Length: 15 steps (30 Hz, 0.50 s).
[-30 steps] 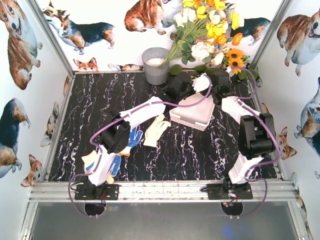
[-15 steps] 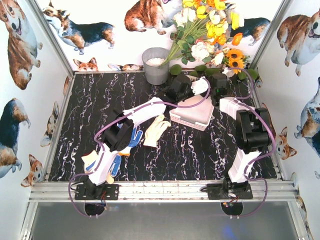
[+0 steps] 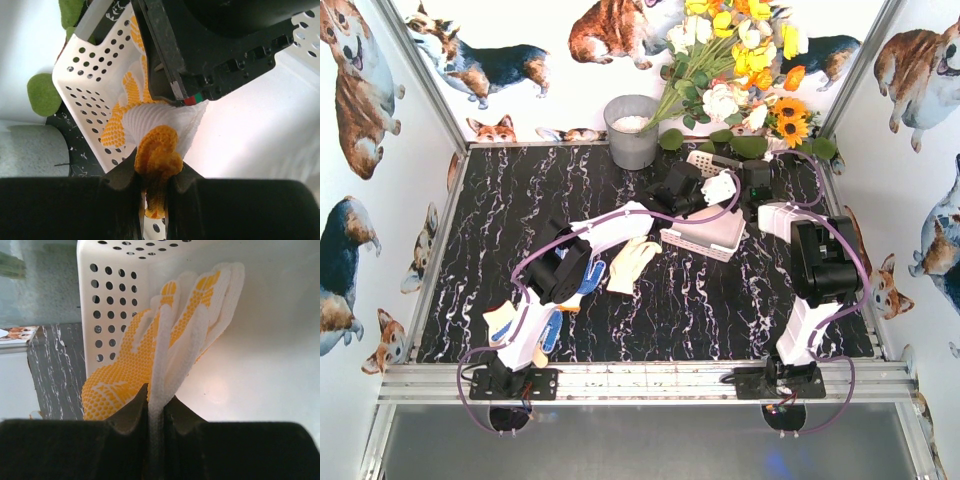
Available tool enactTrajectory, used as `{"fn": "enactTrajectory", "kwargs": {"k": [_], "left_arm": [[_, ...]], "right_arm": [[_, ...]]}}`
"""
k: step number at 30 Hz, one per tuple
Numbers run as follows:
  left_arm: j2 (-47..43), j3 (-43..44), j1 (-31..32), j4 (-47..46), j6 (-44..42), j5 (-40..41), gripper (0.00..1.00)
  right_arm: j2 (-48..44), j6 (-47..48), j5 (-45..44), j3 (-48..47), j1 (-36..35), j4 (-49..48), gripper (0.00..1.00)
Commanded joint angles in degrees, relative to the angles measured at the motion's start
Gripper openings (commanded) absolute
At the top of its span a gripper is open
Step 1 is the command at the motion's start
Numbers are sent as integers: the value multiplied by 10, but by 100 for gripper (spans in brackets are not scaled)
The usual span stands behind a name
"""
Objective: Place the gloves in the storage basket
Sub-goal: Place the glove in the bin.
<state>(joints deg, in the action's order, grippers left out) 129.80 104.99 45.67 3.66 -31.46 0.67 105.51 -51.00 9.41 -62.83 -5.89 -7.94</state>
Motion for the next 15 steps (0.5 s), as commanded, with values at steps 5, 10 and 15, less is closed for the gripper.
{"fn": "enactTrajectory", "kwargs": {"k": [5,10,15], "left_arm": [[-9,10,10,41,13,-23,0],[-11,23,10,76,37,-42,21],[-44,5,9,68,73,-65,55]], "right_arm": [[9,18,14,-13,0,35,0],[21,9,9,-16,-3,47,0],[26,9,-1,-21,-12,49,0]]}}
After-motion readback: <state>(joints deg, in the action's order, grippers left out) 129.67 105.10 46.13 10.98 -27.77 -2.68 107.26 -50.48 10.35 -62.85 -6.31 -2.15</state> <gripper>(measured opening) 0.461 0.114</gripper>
